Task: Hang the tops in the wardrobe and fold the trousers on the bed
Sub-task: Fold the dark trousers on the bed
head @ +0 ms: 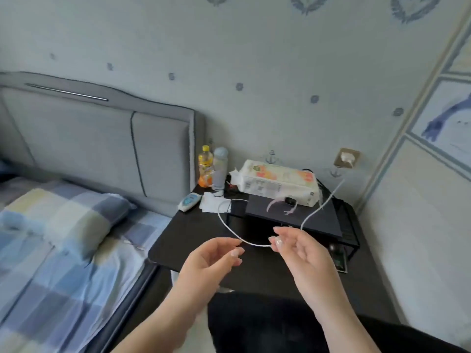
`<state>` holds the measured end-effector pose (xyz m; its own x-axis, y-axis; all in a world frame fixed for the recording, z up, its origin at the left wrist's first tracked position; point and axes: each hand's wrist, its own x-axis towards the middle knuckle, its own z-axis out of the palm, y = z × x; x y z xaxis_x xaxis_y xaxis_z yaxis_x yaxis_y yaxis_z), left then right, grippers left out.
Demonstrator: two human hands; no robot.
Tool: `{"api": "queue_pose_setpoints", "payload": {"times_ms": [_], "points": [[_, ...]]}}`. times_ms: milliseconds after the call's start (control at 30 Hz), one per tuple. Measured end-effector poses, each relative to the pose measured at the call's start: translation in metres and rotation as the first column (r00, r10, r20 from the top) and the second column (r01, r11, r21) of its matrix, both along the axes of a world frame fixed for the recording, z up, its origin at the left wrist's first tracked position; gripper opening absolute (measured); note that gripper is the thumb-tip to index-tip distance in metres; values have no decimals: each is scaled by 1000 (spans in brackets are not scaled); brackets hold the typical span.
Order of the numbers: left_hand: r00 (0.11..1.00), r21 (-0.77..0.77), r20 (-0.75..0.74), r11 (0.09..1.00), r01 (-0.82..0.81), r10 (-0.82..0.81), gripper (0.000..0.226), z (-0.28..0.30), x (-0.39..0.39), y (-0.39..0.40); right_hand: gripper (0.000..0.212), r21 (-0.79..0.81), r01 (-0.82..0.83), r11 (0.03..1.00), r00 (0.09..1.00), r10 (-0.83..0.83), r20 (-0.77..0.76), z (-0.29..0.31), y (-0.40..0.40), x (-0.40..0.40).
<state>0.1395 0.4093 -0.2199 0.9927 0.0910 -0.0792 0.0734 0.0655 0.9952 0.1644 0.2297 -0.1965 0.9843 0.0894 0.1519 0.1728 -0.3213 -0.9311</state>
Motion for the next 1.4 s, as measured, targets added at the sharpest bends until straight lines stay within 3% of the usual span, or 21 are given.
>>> {"api": "queue_pose_setpoints", "payload": {"times_ms": [167, 267, 500, 667, 800, 933, 1100, 1233, 1300, 1400], "points": [[977, -19, -44, 978, -210, 209, 10, -12, -30, 114, 14, -18, -214, 977, 977, 213, -28, -8, 120, 9], [954, -22, -85, 957, -290, 287, 34, -19, -46, 159, 13, -20, -305, 952, 950, 303, -68, -19, 168, 13], [915, -27, -139, 922, -387, 380, 10, -39, -56, 206, 14, -45, -401, 915, 911, 393, -125, -33, 226, 25], [953, -9, -158, 964, -265, 260, 12, -46, -34, 189, 15, -79, -297, 952, 947, 282, -155, -35, 198, 27], [985, 52, -167, 998, -35, 43, 14, -55, -9, 147, 16, -111, -113, 987, 974, 88, -209, -37, 137, 23], [952, 129, -242, 967, 221, -185, 13, -67, 6, 93, 18, -268, 32, 963, 960, -104, -261, -45, 60, 10], [887, 348, -310, 827, 442, -343, 19, -77, 31, 39, 17, -466, 145, 873, 922, -290, -258, -50, -29, -13], [727, 540, -534, 488, 686, -432, 52, -84, 64, 12, 33, -747, 107, 656, 910, -367, -193, -56, -102, -22], [650, 542, -641, 360, 760, -407, 66, -83, 76, 1, 46, -831, 43, 555, 885, -407, -226, -58, -134, -21], [529, 421, -760, 332, 844, -379, 78, -84, 88, -5, 69, -902, -85, 424, 826, -476, -302, -62, -166, -16]]}}
